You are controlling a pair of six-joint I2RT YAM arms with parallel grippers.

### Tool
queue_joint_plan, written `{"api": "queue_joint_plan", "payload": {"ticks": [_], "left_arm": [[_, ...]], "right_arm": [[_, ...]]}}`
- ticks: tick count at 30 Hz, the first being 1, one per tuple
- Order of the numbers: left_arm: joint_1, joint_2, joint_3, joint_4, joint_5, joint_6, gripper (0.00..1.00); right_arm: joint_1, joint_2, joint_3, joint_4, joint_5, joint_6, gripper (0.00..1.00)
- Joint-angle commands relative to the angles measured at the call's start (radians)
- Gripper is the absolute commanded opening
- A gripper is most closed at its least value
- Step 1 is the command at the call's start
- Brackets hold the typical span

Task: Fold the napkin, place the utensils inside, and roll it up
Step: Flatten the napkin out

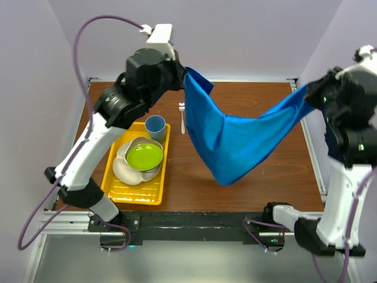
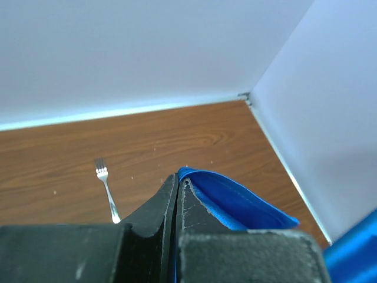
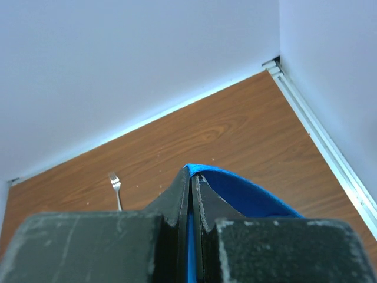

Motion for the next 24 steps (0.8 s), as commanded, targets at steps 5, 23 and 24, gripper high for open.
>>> {"api": "queue_joint_plan", "payload": {"ticks": [5,23,24], "left_arm": [[0.035,-0.027,-0.052,0.042,0.042,-0.025,0.00],[0.082,-0.045,-0.756,-0.018,0.278,-0.056,0.10],[0.083,-0.008,-0.760,-0.042,0.292,-0.056,0.14]], "right_arm": [[0.000,0.043,0.111,-0.076,0.102,-0.016,0.00],[-0.004,0.118,-0.621,-0.260,0.234,0.059,0.47],[-0.003,0.141,-0.630,-0.262,0.222,0.059,0.63]]}}
